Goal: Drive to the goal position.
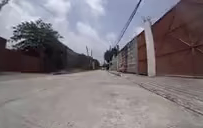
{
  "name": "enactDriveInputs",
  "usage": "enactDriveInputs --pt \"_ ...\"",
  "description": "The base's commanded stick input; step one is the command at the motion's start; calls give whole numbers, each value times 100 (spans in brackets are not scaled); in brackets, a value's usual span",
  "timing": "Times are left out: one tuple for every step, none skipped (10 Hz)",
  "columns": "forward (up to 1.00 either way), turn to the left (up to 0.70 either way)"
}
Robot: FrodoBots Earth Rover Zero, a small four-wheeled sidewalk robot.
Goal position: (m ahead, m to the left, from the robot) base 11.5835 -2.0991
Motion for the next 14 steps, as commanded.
enactDriveInputs --pt "50 1" --pt "50 1" --pt "50 1" --pt "50 1" --pt "50 1" --pt "50 1" --pt "50 1" --pt "50 1" --pt "50 1" --pt "50 1" --pt "50 1" --pt "50 1" --pt "50 1" --pt "50 1"
